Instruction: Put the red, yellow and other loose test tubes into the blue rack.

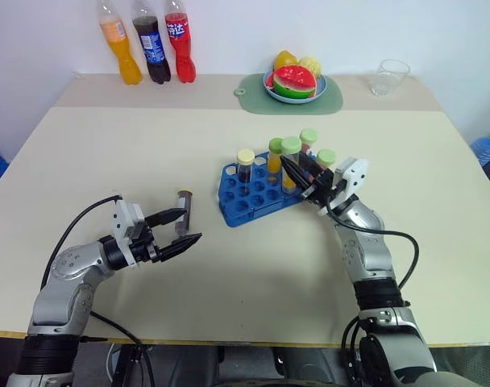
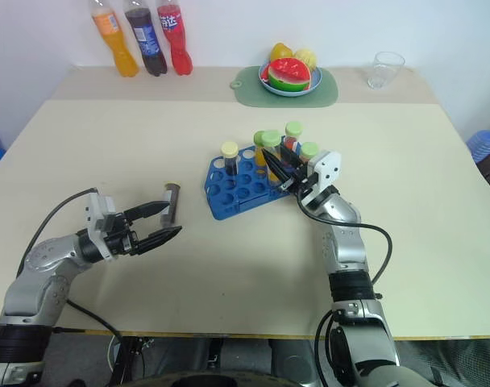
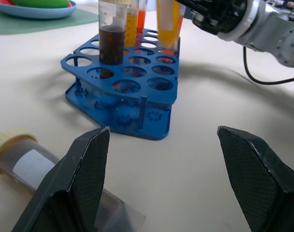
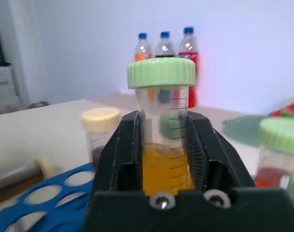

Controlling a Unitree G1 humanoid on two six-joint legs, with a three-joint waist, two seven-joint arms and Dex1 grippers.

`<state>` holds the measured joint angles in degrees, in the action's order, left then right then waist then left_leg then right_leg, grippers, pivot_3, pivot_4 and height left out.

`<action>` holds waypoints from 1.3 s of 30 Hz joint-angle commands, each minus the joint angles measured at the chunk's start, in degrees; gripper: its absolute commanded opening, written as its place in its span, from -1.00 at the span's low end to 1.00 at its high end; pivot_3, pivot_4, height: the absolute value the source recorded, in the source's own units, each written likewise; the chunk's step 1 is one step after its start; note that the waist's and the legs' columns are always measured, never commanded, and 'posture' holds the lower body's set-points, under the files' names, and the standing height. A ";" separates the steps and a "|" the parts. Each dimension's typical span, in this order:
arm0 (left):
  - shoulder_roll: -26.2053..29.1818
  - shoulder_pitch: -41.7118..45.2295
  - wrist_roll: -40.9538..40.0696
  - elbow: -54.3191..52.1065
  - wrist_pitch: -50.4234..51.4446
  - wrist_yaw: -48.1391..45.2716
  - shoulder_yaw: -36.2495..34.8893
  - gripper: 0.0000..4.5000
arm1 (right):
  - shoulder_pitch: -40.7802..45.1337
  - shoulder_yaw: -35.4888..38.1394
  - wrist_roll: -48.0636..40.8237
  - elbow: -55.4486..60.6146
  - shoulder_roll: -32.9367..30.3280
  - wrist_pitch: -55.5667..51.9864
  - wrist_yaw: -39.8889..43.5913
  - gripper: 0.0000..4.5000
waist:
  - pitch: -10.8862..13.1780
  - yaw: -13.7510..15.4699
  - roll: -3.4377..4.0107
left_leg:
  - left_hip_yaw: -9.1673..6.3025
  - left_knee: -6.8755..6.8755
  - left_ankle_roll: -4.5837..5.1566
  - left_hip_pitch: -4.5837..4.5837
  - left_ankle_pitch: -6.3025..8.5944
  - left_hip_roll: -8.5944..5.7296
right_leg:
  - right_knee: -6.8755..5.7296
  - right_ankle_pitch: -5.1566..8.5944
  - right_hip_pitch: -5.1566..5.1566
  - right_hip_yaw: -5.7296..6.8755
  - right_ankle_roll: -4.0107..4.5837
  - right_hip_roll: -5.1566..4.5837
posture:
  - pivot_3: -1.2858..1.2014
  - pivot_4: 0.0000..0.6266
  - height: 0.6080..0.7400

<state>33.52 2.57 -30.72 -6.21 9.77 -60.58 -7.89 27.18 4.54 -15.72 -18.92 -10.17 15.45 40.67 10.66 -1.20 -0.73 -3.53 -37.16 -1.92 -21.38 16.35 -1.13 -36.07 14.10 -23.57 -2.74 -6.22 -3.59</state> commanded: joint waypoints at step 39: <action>-4.11 1.71 -16.90 -13.93 16.29 22.29 -10.98 0.63 | -8.27 -5.34 2.53 12.02 -10.88 0.63 6.89 0.97 | 0.00 -1.05 0.02 | -0.06 -0.03 -0.01 -0.01 -0.01 0.03 | -0.04 0.00 0.01 -0.03 -0.01 -0.08 | 0.03 -0.52 1.00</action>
<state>29.49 3.44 -45.64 -16.72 24.11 -42.79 -16.69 19.49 -1.44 -12.41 -11.00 -18.97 17.11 45.88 10.66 -2.25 -0.70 -3.59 -37.19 -1.93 -21.39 16.35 -1.10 -36.10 14.10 -23.56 -2.77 -6.24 -3.67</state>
